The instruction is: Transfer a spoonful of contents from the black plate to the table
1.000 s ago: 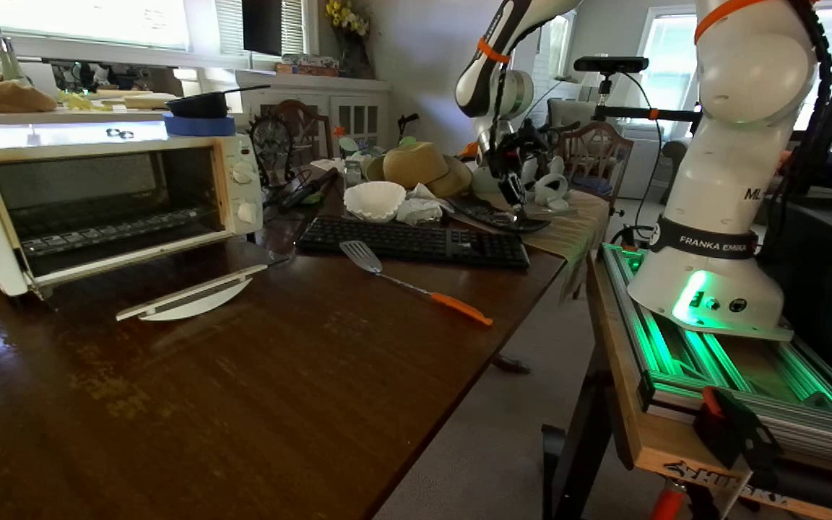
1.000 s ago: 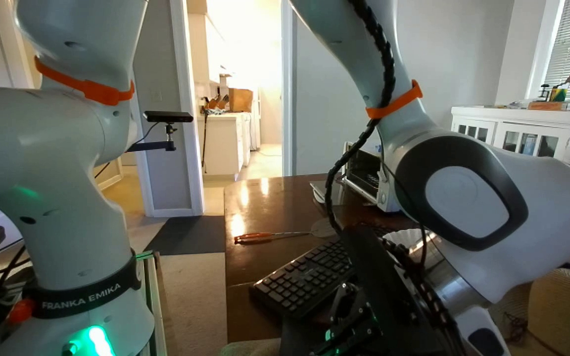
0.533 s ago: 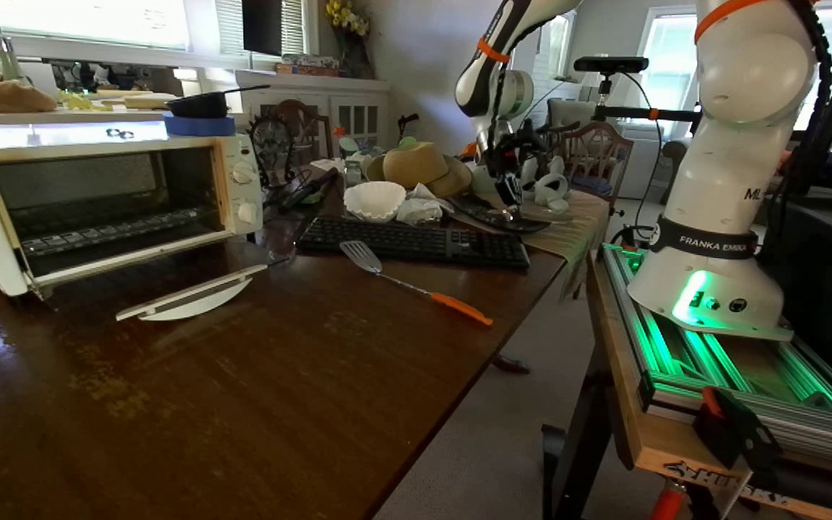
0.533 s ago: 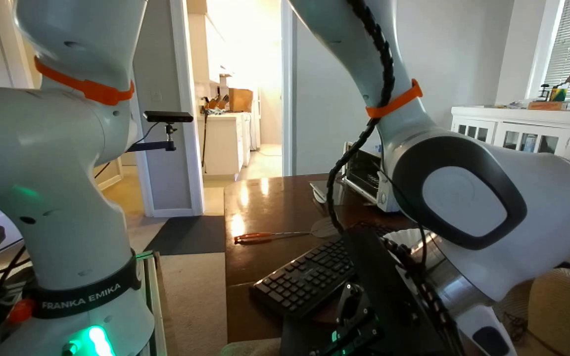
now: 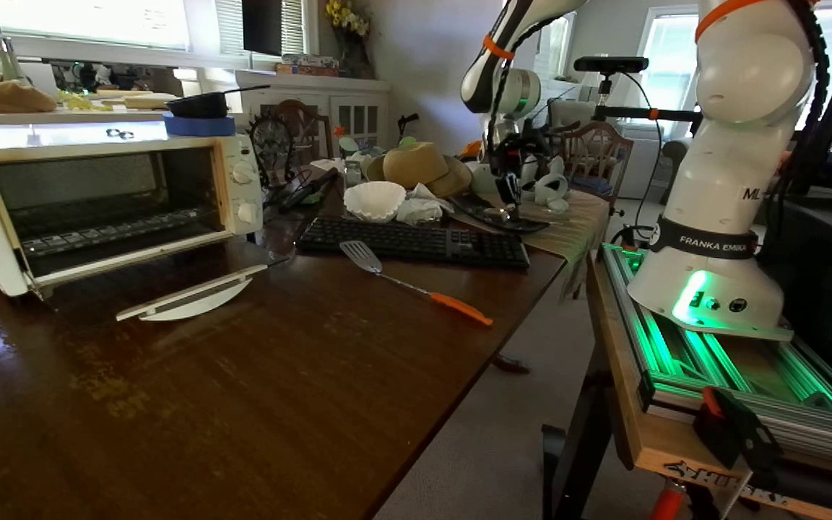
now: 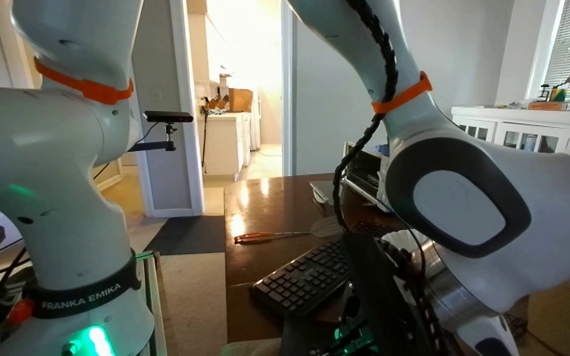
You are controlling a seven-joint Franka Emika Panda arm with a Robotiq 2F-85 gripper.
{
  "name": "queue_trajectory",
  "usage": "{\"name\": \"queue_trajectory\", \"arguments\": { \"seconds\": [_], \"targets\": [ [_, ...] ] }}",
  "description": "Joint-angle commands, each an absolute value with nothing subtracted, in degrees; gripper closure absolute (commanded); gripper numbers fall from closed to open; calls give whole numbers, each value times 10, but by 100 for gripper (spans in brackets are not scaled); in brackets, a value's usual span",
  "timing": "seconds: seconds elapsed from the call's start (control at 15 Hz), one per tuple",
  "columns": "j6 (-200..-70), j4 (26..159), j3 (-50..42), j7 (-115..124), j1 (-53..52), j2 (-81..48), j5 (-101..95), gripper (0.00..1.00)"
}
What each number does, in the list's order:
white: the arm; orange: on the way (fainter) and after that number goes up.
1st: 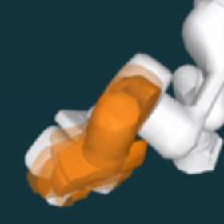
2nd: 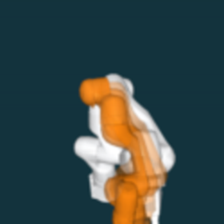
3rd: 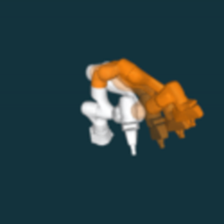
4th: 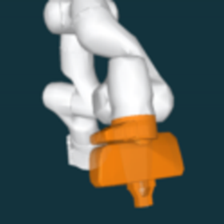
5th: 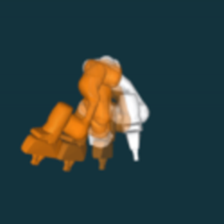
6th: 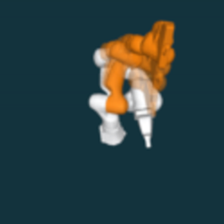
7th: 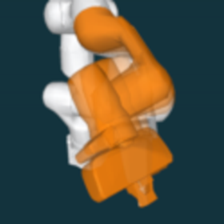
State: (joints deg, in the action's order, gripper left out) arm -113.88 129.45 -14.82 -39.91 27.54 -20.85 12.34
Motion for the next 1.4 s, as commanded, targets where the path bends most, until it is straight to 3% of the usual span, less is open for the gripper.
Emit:
{"name": "queue_trajectory", "arguments": {
  "seconds": [0.0,1.33],
  "targets": [
    [-1160,1315,-143,-450,294,-197,166,98],
    [-1072,1300,-156,-657,368,-213,255,98]
  ]
}}
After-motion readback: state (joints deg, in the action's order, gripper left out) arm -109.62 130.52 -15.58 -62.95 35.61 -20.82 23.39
